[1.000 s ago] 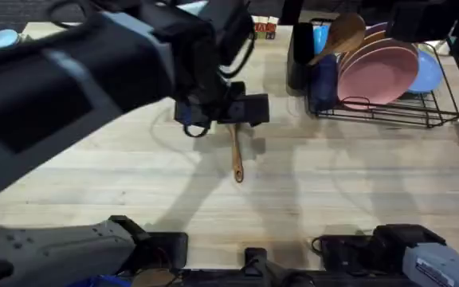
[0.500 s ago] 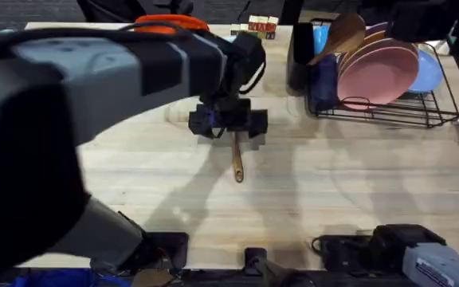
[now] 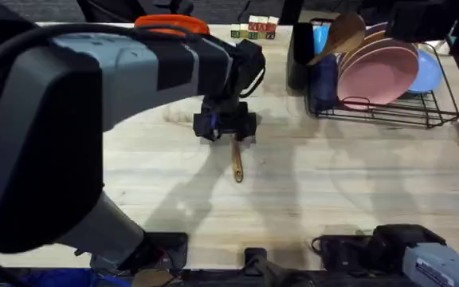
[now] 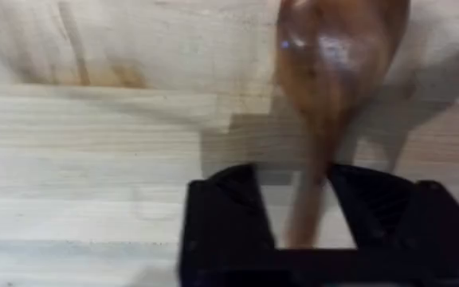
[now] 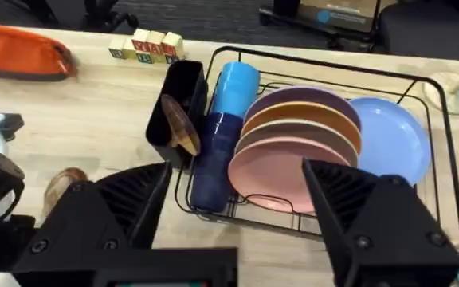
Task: Pick up the spoon on the table one by one and put them onto the rack
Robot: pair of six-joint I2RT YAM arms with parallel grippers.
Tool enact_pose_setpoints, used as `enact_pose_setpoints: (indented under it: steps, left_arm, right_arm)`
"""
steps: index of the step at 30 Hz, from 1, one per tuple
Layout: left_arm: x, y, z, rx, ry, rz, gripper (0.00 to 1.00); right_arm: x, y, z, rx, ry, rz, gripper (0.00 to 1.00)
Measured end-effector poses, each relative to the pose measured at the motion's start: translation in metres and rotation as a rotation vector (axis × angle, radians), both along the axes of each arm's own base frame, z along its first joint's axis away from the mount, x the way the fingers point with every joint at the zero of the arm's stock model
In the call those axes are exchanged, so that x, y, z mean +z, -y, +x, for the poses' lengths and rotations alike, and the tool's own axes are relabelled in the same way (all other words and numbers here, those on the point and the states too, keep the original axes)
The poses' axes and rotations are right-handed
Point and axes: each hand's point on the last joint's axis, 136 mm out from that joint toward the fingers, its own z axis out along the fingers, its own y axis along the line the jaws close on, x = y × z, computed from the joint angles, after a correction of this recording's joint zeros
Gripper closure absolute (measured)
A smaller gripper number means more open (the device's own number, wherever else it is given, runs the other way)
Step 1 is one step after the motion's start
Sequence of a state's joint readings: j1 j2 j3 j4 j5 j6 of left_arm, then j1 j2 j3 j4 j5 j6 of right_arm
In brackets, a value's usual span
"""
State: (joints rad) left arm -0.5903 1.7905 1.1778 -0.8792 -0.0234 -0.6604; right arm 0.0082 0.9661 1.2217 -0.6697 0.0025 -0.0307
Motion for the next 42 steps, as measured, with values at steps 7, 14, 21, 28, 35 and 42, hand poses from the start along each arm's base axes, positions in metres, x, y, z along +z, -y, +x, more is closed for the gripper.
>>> enact_pose_setpoints:
  steps: [7,14,21,28,35,42]
  left_arm:
    - [0.000,0.000,0.001,0.006,0.003,0.001,0.835]
    - [0.001,0.000,0.001,0.007,0.004,0.000,0.949]
    - [0.001,0.000,0.002,0.008,0.004,-0.001,0.958]
    - [0.002,0.000,0.002,0.009,-0.010,0.003,0.958]
    - [0.015,0.017,0.019,-0.007,0.006,-0.038,0.958]
    - [0.038,0.027,0.034,-0.030,0.049,-0.065,0.958]
  right_arm:
    - [0.000,0.000,0.000,0.000,0.000,0.000,0.009]
    - [0.000,0.000,0.000,0.000,0.000,0.000,0.009]
    - [0.000,0.000,0.000,0.000,0.000,0.000,0.009]
    - [0.000,0.000,0.000,0.000,0.000,0.000,0.009]
    - [0.000,0.000,0.000,0.000,0.000,0.000,0.009]
    - [0.000,0.000,0.000,0.000,0.000,0.000,0.009]
